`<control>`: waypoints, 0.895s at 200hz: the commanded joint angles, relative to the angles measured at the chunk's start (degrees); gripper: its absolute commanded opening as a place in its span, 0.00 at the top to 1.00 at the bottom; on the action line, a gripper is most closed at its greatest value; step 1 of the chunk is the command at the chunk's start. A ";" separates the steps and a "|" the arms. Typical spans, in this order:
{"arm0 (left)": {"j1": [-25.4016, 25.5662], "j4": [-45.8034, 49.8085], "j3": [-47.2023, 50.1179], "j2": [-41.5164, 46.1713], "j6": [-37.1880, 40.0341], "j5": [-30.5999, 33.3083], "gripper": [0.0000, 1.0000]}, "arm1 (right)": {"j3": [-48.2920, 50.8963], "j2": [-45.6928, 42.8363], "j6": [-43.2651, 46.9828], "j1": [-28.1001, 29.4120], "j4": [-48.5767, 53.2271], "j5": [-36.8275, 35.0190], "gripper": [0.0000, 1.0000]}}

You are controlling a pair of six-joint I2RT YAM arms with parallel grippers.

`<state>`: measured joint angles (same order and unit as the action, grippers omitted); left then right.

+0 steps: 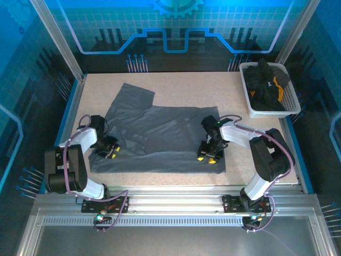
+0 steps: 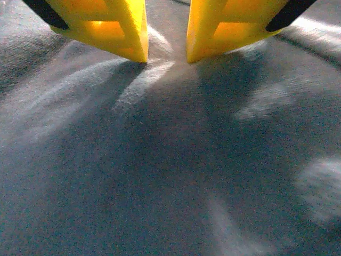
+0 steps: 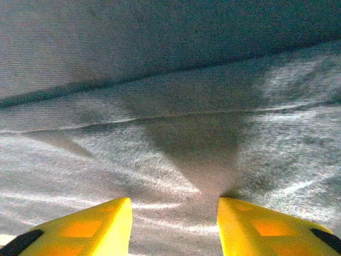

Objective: Fold and stack the t-shirts

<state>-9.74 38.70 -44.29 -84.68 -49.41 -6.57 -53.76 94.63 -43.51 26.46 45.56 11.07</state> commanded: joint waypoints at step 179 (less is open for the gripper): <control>1.39 -11.40 -90.40 -65.05 1.58 7.56 0.54 | -19.87 -8.63 1.32 -6.73 -3.99 2.40 0.46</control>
<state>-8.49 30.22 -129.34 -146.50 -47.72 -0.64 -76.27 90.13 -40.25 20.21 40.32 14.15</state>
